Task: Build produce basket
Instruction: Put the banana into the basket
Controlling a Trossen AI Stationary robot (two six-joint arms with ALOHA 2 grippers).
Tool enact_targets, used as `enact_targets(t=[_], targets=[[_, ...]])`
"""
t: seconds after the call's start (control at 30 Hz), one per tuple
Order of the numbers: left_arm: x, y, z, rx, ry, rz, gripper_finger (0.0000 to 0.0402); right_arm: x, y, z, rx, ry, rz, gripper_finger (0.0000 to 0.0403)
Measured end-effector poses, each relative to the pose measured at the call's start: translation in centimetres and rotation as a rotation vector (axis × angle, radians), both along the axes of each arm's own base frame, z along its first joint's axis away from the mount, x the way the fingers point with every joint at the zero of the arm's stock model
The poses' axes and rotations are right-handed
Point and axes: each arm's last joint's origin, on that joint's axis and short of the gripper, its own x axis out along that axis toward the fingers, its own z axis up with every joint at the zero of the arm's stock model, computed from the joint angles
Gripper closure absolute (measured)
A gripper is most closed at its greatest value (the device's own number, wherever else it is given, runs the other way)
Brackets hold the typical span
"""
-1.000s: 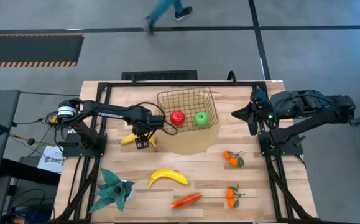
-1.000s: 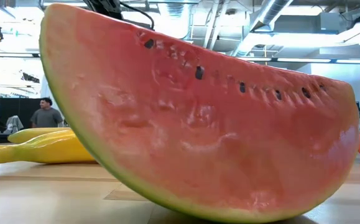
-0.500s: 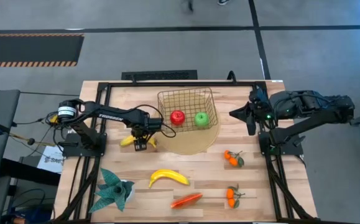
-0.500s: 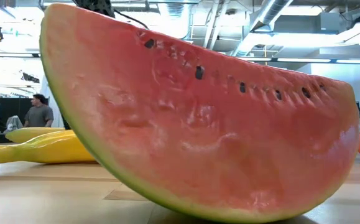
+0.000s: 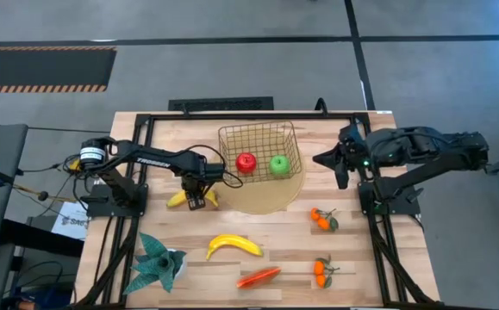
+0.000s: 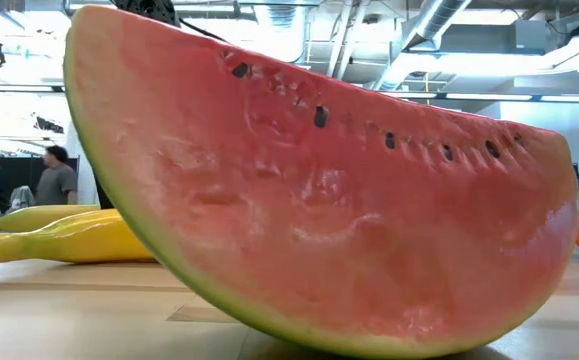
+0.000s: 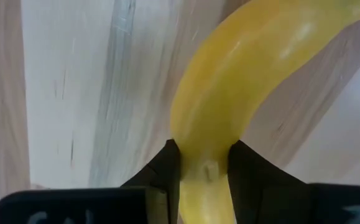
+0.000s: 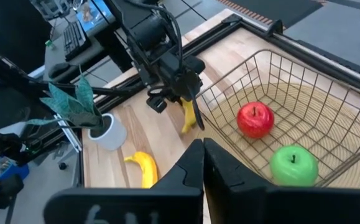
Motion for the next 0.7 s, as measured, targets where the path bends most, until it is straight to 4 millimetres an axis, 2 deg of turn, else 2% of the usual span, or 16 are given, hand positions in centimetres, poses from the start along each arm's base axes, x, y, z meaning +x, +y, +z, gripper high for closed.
enact_targets(t=[0.17, 0.33, 0.47, 0.63, 0.7], targets=[[0.1, -0.1, 0.3, -0.021, 0.011, 0.017, 0.033, 0.2, 0.0, 0.1, 0.002, -0.01, 0.0, 0.0387], [1.3, -0.4, 3.4, -0.036, 0.009, 0.004, 0.033, 0.2, 0.0, 0.1, 0.002, -0.011, 0.0, 0.0385], [2.7, -0.7, 7.9, -0.026, -0.078, -0.03, 0.033, 0.2, 0.0, 0.1, 0.002, -0.011, 0.0, 0.0383], [3.9, -1.0, 15.2, 0.006, -0.34, -0.051, 0.033, 0.2, 0.0, 0.1, 0.002, -0.011, 0.0, 0.0387], [4.3, -0.8, 18.0, 0.07, -0.448, -0.047, 0.033, 0.2, 0.0, 0.1, 0.002, -0.011, 0.0, 0.0388]])
